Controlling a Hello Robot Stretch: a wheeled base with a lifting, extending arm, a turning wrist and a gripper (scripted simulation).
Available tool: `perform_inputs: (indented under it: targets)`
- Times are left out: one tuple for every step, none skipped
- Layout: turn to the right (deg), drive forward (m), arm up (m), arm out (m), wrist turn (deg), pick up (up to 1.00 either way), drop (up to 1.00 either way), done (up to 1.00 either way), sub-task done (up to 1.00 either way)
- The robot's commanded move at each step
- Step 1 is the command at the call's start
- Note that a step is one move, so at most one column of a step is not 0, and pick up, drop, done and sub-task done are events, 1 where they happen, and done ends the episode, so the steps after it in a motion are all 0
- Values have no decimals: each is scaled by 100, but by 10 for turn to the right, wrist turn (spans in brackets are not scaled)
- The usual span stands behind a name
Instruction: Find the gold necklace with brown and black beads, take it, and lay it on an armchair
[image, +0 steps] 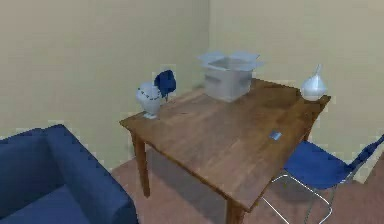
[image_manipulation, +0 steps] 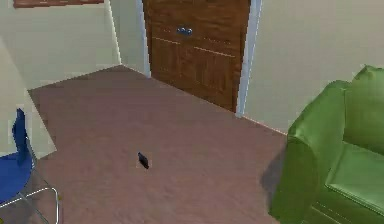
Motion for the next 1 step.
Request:
perform_inputs:
  targets:
    - [-450, 0, 0, 0, 0, 0, 0, 0, 0]
